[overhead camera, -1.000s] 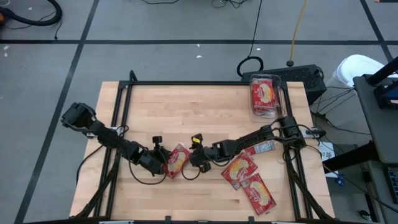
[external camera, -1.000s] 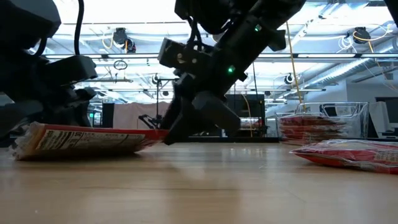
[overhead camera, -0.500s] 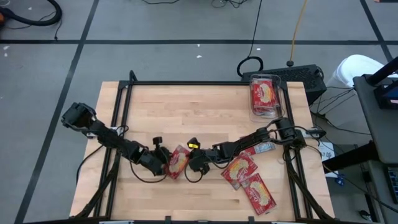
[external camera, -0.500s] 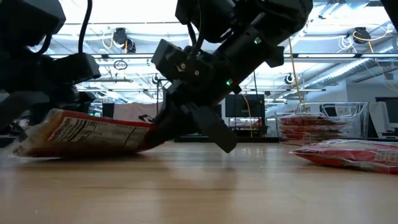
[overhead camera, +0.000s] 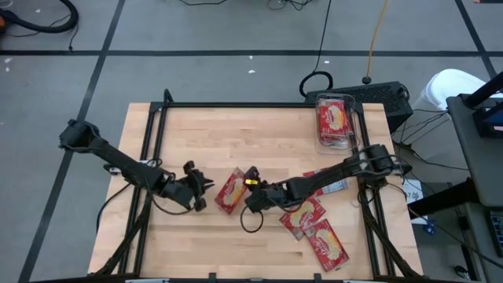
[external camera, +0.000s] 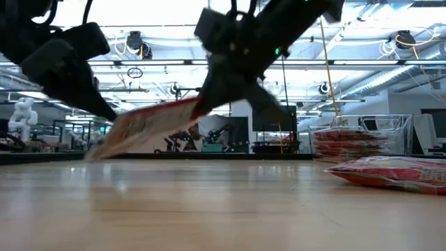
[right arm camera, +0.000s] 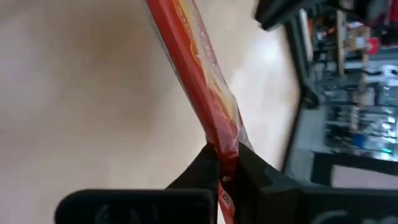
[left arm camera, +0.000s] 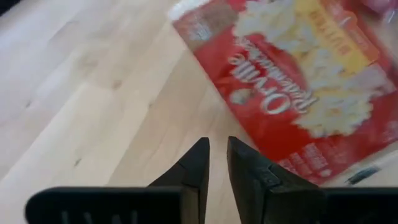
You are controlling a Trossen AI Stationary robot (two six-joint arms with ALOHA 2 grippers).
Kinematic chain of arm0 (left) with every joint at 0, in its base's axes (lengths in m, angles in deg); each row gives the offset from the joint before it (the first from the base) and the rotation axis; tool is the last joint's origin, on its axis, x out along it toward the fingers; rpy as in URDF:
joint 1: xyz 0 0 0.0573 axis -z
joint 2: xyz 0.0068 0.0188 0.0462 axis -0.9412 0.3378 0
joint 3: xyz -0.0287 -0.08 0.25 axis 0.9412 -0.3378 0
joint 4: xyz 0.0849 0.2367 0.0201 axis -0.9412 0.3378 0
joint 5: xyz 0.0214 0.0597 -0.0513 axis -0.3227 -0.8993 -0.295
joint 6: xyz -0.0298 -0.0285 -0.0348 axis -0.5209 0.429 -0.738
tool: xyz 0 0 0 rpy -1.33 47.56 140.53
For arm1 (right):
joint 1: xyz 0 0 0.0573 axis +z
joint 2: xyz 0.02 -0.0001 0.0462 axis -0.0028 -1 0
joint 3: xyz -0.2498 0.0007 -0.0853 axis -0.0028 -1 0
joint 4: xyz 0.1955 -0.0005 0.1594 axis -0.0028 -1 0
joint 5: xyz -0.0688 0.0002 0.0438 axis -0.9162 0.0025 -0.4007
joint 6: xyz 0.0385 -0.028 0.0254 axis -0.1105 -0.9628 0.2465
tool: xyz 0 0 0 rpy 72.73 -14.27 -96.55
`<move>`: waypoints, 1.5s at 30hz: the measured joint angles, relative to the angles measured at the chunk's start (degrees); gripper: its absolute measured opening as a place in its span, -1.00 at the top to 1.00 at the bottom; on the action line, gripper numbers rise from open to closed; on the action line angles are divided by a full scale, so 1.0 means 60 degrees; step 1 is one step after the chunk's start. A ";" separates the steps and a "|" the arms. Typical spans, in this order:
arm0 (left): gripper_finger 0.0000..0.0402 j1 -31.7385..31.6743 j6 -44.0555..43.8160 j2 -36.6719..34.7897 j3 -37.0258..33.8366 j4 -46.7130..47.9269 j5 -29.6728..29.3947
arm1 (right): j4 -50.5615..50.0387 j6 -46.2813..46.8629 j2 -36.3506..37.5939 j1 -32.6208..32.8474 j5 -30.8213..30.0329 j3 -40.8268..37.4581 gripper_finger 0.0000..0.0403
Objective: Sort popcorn bags into baskets
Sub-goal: Put the red popcorn bag into the transparent bin
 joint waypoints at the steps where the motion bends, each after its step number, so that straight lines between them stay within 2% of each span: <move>1: 0.67 -0.0081 -0.0003 0.0028 -0.0043 -0.0370 0.0003 | -0.0186 -0.0122 0.0172 0.0020 -0.0200 0.0000 0.97; 5: 0.58 -0.0434 0.0299 0.0126 -0.0204 -0.1630 0.0082 | -0.0965 -0.0438 0.0889 0.0103 -0.0544 0.0001 0.95; 10: 0.30 -0.1014 0.0699 0.0131 -0.0192 -0.3689 0.0842 | -0.1857 -0.0421 0.1975 0.0285 -0.0711 -0.0247 0.97; 17: -0.12 -0.1774 0.0715 0.0129 -0.0188 -0.6372 0.2303 | -0.1560 -0.0889 0.4069 0.0864 -0.0707 -0.1772 0.97; 21: -0.21 -0.2023 0.0886 0.0132 -0.0185 -0.7046 0.2031 | -0.1482 -0.1677 0.5251 0.0882 -0.0726 -0.2834 0.97; 23: -0.22 -0.2110 0.1108 0.0127 -0.0185 -0.7164 0.1478 | -0.0980 -0.2088 0.5796 0.0861 -0.0793 -0.3460 0.97; 26: -0.18 -0.2386 0.0046 0.0176 -0.0185 -0.6984 0.1312 | 0.0537 -0.3139 0.6563 0.0748 -0.0928 -0.4537 0.97; 31: -0.12 -0.3135 -0.1599 0.0627 -0.0161 -0.7398 0.3037 | 0.3873 -0.5771 0.7311 0.0517 -0.0766 -0.6247 0.96; 34: -0.14 -0.3295 -0.1652 0.1088 -0.0141 -0.8472 0.3848 | 0.5361 -0.6931 0.7431 0.0305 0.0162 -0.6942 0.96; 37: -0.23 -0.3550 -0.1620 0.1426 -0.0003 -0.9641 0.4721 | 0.5746 -0.7108 0.7413 0.0090 0.1001 -0.7144 0.96; 45: -0.51 -0.4206 -0.2094 0.2241 0.0726 -0.9251 0.5998 | 0.6177 -0.7143 0.7413 -0.0412 0.2051 -0.7144 0.96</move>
